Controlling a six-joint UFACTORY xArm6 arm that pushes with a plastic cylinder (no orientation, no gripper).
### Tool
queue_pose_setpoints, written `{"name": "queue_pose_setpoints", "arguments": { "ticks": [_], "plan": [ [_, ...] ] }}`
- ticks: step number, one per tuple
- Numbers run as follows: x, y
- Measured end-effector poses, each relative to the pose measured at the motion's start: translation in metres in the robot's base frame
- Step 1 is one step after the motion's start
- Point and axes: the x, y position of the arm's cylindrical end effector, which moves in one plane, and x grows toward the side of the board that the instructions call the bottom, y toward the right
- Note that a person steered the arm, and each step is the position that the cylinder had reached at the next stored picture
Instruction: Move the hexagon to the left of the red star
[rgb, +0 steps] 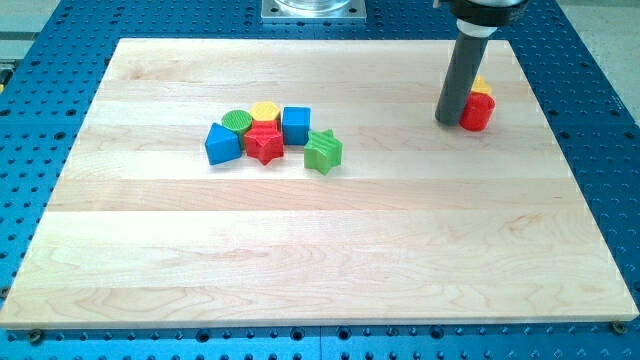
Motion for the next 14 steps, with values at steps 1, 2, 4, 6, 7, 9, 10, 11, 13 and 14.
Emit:
{"name": "queue_pose_setpoints", "arguments": {
  "ticks": [1, 2, 4, 6, 7, 9, 10, 11, 13, 14],
  "plan": [
    [0.0, 0.0],
    [0.0, 0.0],
    [0.0, -0.096],
    [-0.004, -0.223],
    [-0.006, -0.257],
    [-0.006, -0.301],
    [-0.007, -0.337],
    [-0.028, -0.351],
    [0.009, -0.369],
    [0.027, -0.369]
  ]
}}
